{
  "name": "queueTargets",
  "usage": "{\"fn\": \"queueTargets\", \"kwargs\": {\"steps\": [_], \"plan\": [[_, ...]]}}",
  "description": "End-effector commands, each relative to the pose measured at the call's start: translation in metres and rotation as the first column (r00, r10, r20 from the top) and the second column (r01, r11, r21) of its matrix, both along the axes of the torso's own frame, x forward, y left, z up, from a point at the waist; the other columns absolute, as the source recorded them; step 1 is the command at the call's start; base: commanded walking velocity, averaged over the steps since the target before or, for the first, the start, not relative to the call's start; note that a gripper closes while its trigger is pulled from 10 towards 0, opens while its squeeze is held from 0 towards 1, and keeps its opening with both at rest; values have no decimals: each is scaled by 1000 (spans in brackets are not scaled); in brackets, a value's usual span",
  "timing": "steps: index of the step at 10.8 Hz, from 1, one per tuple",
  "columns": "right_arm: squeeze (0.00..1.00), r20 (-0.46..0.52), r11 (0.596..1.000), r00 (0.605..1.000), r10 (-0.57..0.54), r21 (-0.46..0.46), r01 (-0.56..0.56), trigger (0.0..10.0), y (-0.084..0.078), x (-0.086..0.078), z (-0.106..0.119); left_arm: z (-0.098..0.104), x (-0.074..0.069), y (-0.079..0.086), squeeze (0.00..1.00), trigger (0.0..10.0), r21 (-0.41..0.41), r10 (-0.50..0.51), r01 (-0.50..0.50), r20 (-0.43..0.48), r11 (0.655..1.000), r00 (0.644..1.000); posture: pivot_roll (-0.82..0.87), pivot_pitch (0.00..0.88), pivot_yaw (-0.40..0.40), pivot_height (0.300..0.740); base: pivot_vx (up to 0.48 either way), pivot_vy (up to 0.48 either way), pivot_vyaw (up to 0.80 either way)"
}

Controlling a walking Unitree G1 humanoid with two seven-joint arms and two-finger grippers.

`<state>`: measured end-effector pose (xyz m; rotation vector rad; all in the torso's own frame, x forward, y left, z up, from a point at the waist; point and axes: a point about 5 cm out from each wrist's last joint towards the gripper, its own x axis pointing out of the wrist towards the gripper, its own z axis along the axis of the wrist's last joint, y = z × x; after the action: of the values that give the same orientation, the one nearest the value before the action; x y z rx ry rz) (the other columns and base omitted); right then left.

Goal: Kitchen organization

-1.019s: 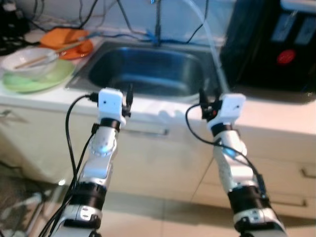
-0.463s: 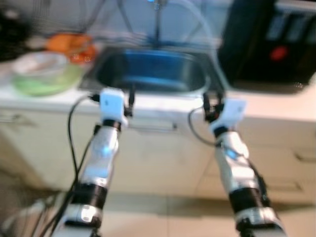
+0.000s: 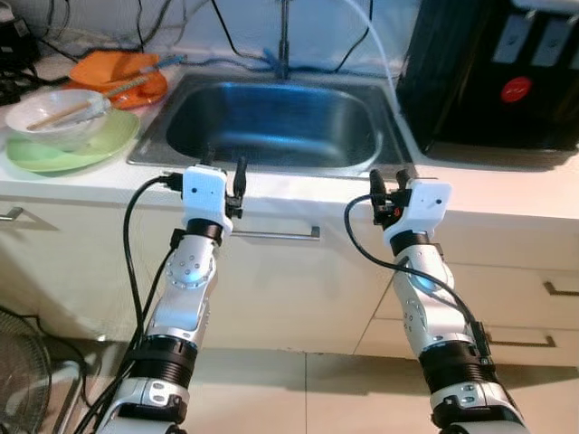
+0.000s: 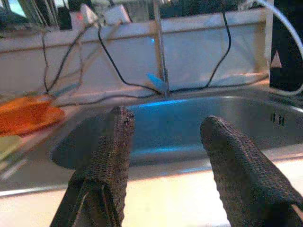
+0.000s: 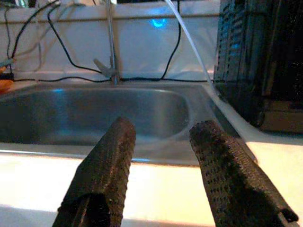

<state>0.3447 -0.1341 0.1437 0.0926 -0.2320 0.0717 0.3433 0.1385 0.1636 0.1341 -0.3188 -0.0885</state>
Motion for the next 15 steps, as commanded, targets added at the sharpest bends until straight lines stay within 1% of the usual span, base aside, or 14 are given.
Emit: {"fn": "queueTargets", "kwargs": {"steps": [1, 3, 4, 5, 7, 10, 14, 15], "plan": [[0, 12, 1000, 1000, 1, -10, -1, 10000, 0, 1, 2, 0, 0, -2, 0, 10000, -8, -3, 3, -10, 1000, 1000, 177, 20, -19, 740, 0, 300, 0], [0, 22, 999, 1000, 15, -37, -15, 10000, 2, 0, 4, -1, 1, -1, 0, 10000, -8, 2, -2, -20, 1000, 1000, 175, 21, -16, 740, 0, 480, 800], [0, 16, 1000, 1000, 9, -13, -9, 10000, 2, 1, 3, -1, 2, -1, 0, 10000, -9, 3, -3, -22, 1000, 1000, 177, 22, -16, 740, 0, 480, 400], [0, 14, 1000, 1000, 8, 5, -9, 10000, 0, 0, 2, 0, 2, -1, 0, 10000, -7, 3, -3, -22, 1000, 1000, 178, 22, -16, 740, 0, 480, 0], [0, 13, 1000, 1000, 13, 4, -13, 10000, 1, 0, 2, 0, 1, -1, 0, 10000, -6, 3, -3, -21, 1000, 1000, 178, 23, -16, 740, 0, 433, 0], [0, 8, 1000, 1000, 14, 8, -14, 10000, 0, 0, 1, 1, 0, -4, 0, 10000, 2, -9, 9, -7, 1000, 1000, 178, 23, -16, 740, 0, 0, 0], [0, 13, 1000, 999, 31, -6, -31, 10000, 3, 0, 1, 4, -1, -6, 0, 10000, -19, -20, 20, 2, 1000, 1000, 179, 23, -19, 740, 0, 0, 0], [0, 16, 999, 999, 34, -9, -34, 10000, 3, 0, 1, 4, -1, -5, 0, 10000, -16, -16, 17, 5, 1000, 1000, 182, 23, -19, 740, 311, 0, 669]]}}
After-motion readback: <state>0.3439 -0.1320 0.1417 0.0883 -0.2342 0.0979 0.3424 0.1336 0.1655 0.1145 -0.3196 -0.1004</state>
